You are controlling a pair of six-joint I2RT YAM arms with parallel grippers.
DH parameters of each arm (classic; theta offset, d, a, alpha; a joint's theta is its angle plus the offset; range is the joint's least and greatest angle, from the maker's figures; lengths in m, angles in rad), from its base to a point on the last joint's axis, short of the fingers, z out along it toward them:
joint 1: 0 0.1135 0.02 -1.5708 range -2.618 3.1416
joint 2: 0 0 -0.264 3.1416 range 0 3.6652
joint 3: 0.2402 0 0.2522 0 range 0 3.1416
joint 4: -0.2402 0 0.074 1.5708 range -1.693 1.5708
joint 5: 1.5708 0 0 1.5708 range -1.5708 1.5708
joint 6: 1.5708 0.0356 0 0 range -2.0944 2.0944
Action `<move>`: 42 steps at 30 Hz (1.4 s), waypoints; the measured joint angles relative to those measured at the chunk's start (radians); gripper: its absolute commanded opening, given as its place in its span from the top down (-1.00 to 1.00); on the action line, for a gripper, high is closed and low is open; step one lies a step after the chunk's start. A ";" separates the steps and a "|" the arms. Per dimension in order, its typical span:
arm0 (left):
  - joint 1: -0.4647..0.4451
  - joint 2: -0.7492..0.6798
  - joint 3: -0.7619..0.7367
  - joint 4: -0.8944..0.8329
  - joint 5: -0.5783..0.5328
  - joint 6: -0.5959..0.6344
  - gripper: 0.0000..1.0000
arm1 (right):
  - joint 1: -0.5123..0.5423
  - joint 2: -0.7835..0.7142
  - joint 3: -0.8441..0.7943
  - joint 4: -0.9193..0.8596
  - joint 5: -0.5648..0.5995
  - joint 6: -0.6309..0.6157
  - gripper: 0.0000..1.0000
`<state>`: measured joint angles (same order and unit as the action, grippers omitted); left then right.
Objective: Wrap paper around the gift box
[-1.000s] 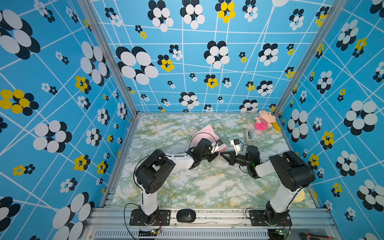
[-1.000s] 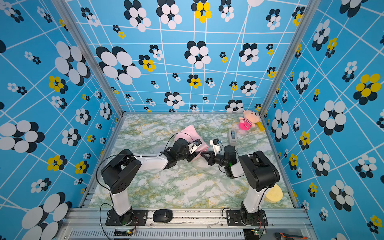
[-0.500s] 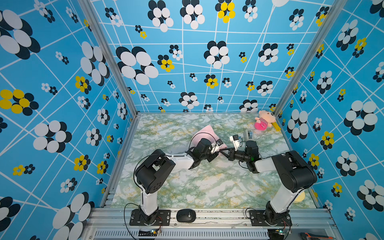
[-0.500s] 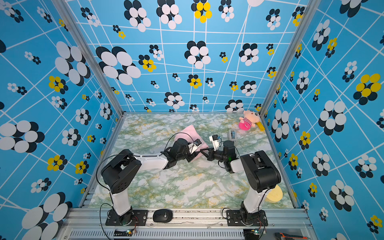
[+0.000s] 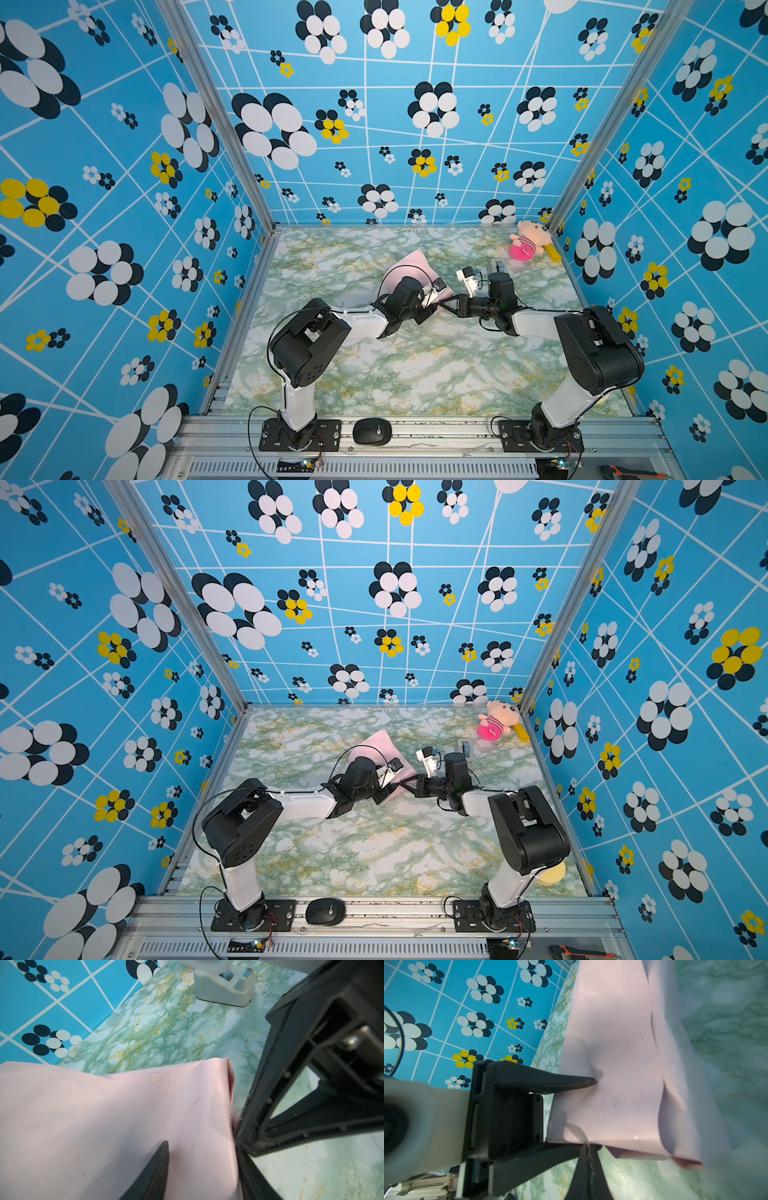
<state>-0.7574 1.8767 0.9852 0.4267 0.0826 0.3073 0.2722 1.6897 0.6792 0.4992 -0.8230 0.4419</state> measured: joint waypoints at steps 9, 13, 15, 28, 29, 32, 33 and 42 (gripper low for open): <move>0.000 0.000 0.000 0.000 0.000 0.000 0.01 | -0.002 0.008 0.027 -0.048 0.000 0.000 0.79; 0.000 0.000 0.000 0.000 0.000 0.000 0.01 | -0.006 0.016 0.035 -0.063 0.007 -0.001 0.61; 0.000 0.000 0.000 0.000 0.000 0.000 0.01 | -0.008 0.018 0.036 -0.071 0.011 -0.001 0.58; 0.000 0.000 0.000 0.000 0.000 0.000 0.01 | -0.008 0.018 0.036 -0.092 0.029 -0.010 0.68; 0.000 0.000 0.000 0.000 0.000 0.000 0.01 | -0.008 0.018 0.036 -0.094 0.029 -0.011 0.76; 0.000 0.000 0.001 0.000 0.000 0.000 0.01 | -0.007 0.018 0.036 -0.100 0.029 -0.017 0.87; 0.000 0.000 0.001 0.000 0.000 0.000 0.01 | -0.007 0.018 0.036 -0.100 0.029 -0.018 0.88; 0.000 0.001 0.001 0.000 0.000 0.000 0.02 | -0.014 -0.083 -0.045 -0.065 0.032 -0.056 0.99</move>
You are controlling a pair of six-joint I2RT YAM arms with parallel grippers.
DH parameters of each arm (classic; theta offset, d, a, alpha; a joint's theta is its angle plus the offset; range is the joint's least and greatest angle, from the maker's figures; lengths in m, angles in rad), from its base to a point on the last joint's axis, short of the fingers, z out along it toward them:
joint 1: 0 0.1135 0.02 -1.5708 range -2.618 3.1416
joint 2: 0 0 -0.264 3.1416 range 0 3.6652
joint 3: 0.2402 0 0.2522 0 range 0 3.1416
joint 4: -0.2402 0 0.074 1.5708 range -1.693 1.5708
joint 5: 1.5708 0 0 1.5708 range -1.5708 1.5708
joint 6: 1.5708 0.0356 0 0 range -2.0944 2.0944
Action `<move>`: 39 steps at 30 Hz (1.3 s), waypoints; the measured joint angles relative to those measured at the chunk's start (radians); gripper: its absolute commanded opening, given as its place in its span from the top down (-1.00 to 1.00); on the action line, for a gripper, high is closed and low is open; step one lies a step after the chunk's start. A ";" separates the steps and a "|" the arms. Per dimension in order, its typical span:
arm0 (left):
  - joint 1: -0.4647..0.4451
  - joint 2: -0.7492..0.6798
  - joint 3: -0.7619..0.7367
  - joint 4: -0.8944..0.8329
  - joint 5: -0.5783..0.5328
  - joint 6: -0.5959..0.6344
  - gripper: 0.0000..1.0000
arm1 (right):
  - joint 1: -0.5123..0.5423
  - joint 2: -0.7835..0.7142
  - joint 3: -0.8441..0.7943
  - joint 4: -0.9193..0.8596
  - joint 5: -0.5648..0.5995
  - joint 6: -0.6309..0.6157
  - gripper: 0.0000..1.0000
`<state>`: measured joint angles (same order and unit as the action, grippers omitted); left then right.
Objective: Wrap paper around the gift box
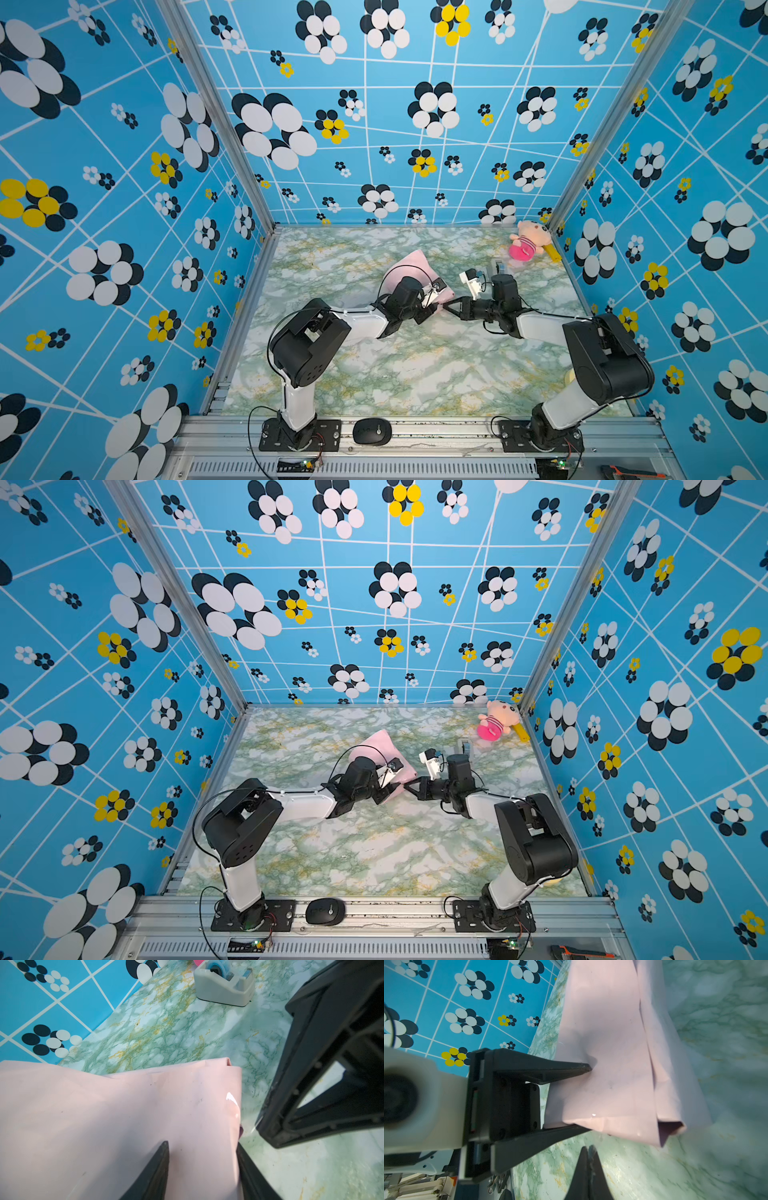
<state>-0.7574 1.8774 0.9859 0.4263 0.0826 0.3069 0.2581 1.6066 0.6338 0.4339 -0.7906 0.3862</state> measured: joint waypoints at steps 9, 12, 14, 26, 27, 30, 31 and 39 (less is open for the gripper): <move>0.000 0.000 0.001 -0.001 0.000 0.000 0.02 | -0.002 0.011 -0.163 0.304 0.000 -0.030 1.00; 0.000 0.000 0.003 -0.004 0.000 0.000 0.02 | 0.004 0.019 -0.166 0.347 0.003 -0.051 1.00; 0.000 0.000 0.003 -0.004 0.000 0.000 0.02 | 0.016 0.023 -0.166 0.368 0.006 -0.067 1.00; 0.001 0.011 0.014 0.000 0.000 0.000 0.02 | 0.033 0.087 -0.142 0.412 0.022 -0.099 1.00; 0.001 0.011 0.014 0.000 0.000 0.000 0.02 | 0.033 0.091 -0.141 0.417 0.023 -0.099 1.00; 0.001 0.012 0.014 0.000 0.000 0.000 0.02 | 0.034 0.106 -0.136 0.439 0.031 -0.098 1.00; 0.001 0.012 0.014 0.000 0.000 0.000 0.02 | 0.035 0.112 -0.134 0.443 0.031 -0.098 1.00; 0.001 0.012 0.014 0.000 0.000 0.000 0.02 | 0.035 0.152 -0.126 0.476 0.048 -0.087 1.00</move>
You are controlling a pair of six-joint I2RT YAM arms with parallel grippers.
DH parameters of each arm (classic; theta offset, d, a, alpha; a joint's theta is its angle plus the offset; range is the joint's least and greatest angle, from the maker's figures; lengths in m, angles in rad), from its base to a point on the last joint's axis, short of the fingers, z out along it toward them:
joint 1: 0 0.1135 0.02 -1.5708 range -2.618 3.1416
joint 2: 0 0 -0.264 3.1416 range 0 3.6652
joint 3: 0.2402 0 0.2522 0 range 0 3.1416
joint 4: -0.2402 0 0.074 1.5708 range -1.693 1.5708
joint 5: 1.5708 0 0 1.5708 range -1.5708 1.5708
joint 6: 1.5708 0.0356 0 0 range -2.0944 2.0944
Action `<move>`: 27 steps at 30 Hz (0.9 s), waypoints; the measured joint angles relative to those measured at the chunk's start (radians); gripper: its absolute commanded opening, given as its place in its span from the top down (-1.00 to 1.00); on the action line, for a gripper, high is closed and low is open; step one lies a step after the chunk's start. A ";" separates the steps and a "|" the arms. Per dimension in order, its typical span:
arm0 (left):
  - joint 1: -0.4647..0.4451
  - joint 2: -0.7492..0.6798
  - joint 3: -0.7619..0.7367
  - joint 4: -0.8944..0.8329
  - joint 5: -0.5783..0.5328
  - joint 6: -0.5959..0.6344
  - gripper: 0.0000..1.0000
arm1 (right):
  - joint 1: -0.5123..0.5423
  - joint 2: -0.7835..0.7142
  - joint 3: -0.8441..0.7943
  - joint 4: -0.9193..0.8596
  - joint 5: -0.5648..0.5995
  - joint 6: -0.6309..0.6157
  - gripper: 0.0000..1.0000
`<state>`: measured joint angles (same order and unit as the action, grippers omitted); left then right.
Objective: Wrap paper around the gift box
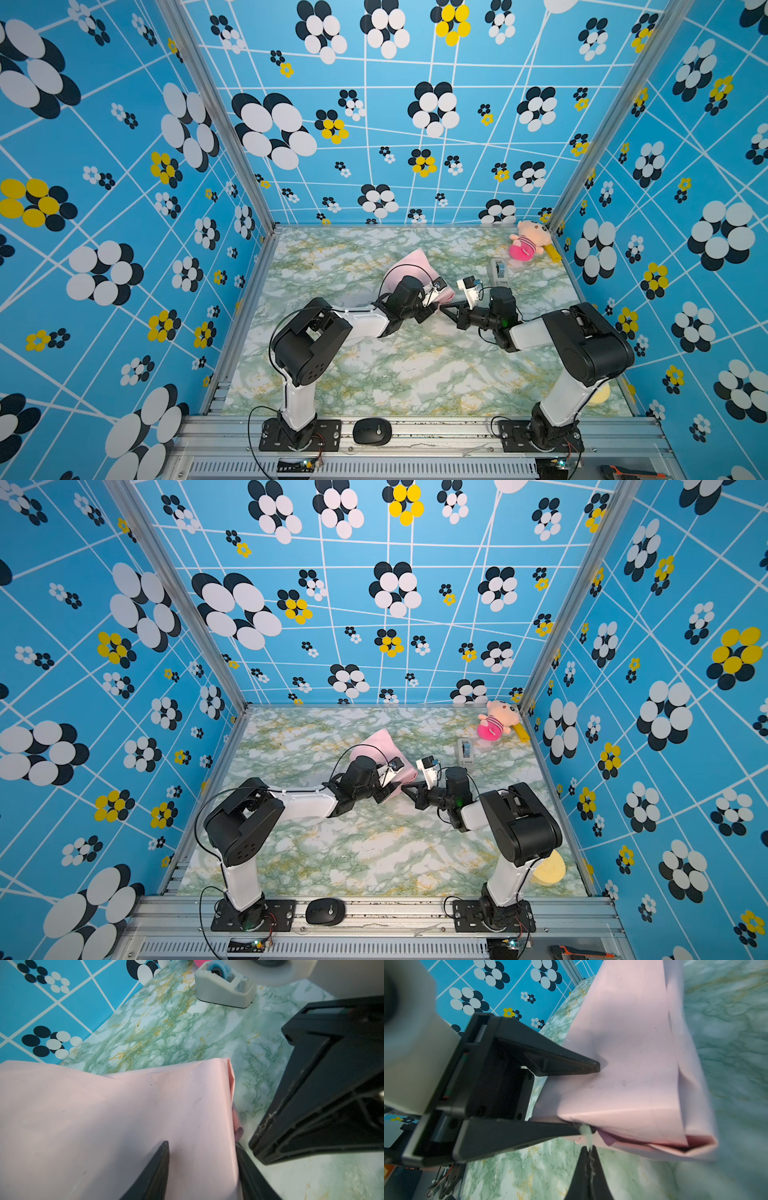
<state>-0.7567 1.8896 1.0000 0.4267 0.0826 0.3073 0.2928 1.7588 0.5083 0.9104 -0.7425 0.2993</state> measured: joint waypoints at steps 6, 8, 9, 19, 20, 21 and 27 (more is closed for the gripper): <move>0.000 0.001 0.002 0.000 0.000 0.000 0.02 | 0.000 0.013 0.016 0.018 0.005 0.010 1.00; 0.000 0.001 0.003 -0.001 0.000 0.000 0.02 | 0.000 0.016 0.018 0.019 0.005 0.012 1.00; 0.000 0.001 0.003 -0.002 0.000 0.000 0.02 | 0.000 0.018 0.019 0.020 0.005 0.013 1.00; 0.005 0.001 0.004 -0.003 0.014 0.000 0.02 | 0.002 0.061 0.044 0.022 0.007 0.027 1.00; 0.006 0.001 0.004 -0.003 0.015 0.000 0.02 | 0.002 0.064 0.047 0.022 0.006 0.027 1.00; 0.007 0.001 0.004 -0.002 0.018 0.000 0.02 | 0.002 0.065 0.048 0.023 0.007 0.028 1.00; 0.014 0.001 0.004 -0.002 0.033 -0.001 0.02 | 0.005 0.076 0.058 0.029 0.007 0.031 1.00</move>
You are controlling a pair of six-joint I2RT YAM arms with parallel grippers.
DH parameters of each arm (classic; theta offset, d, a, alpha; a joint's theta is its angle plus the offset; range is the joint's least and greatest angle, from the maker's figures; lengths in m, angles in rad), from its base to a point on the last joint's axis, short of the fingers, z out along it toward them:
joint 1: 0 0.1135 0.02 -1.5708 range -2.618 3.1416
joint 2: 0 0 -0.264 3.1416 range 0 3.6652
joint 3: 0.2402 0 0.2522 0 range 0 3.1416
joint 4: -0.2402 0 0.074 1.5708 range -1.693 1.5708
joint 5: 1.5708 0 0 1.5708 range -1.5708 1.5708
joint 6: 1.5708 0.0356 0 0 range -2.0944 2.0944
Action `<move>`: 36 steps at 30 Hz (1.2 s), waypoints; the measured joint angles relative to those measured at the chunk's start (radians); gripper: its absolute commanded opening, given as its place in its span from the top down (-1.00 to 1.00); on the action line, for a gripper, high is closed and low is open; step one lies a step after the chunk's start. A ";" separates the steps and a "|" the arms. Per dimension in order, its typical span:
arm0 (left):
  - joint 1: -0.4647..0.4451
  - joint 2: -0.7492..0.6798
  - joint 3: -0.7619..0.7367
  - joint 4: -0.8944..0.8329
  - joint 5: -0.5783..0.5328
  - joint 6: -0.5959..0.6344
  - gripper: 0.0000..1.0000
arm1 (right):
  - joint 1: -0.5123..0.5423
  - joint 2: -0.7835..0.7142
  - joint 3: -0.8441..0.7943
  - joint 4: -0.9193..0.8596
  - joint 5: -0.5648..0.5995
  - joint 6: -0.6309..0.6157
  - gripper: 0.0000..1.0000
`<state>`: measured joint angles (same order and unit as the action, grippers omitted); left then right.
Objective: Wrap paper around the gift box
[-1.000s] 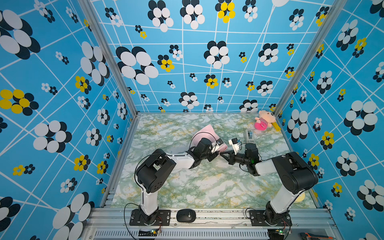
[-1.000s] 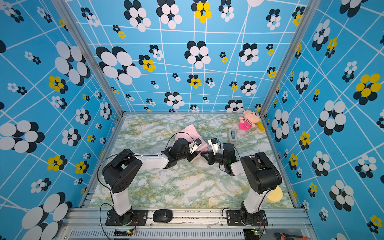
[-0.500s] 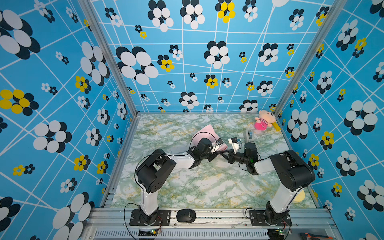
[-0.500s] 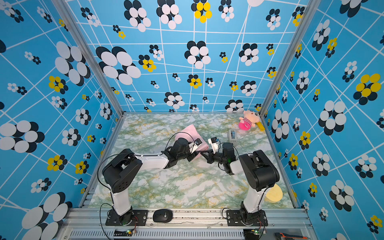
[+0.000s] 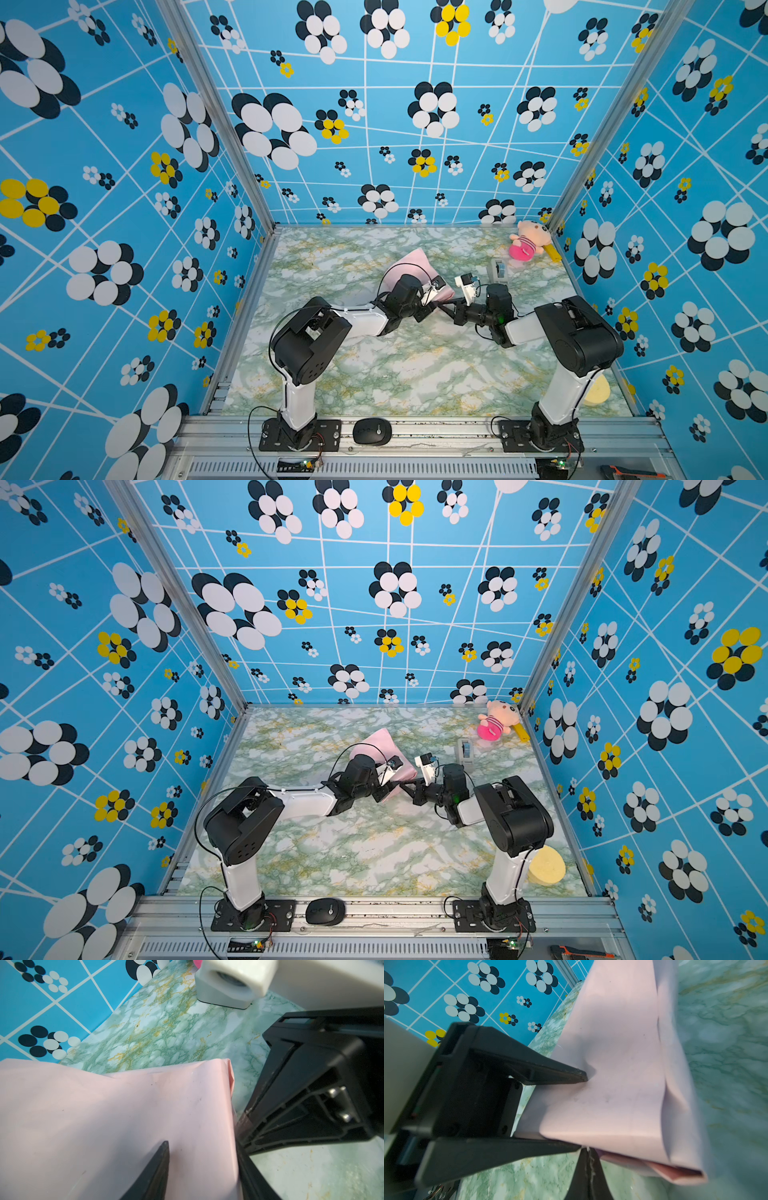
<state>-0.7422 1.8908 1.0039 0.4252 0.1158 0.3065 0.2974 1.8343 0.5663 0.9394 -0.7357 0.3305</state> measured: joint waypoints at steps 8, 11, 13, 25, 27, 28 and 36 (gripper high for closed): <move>0.014 0.000 0.000 0.001 0.039 -0.001 -0.04 | 0.002 0.003 0.006 0.001 0.001 0.007 1.00; 0.022 0.000 -0.001 0.001 0.067 -0.007 -0.09 | 0.002 0.003 0.006 0.001 0.001 0.007 1.00; 0.028 0.000 -0.001 0.002 0.087 -0.009 -0.10 | 0.002 0.004 0.006 0.001 0.001 0.007 1.00; 0.043 0.000 0.002 -0.002 0.143 -0.037 -0.30 | 0.002 0.004 0.006 0.001 0.001 0.006 1.00; 0.042 0.000 0.003 -0.002 0.148 -0.042 -0.39 | 0.002 0.004 0.008 0.001 0.005 0.006 1.00; 0.042 0.000 0.003 -0.003 0.149 -0.045 -0.42 | 0.002 0.004 0.009 0.000 0.005 0.006 1.00; 0.041 -0.004 0.011 -0.019 0.150 -0.062 -0.42 | 0.002 0.004 0.011 0.000 0.006 0.006 1.00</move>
<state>-0.7013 1.8870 1.0149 0.4065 0.2661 0.2443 0.2993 1.8385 0.5777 0.9394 -0.7296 0.3370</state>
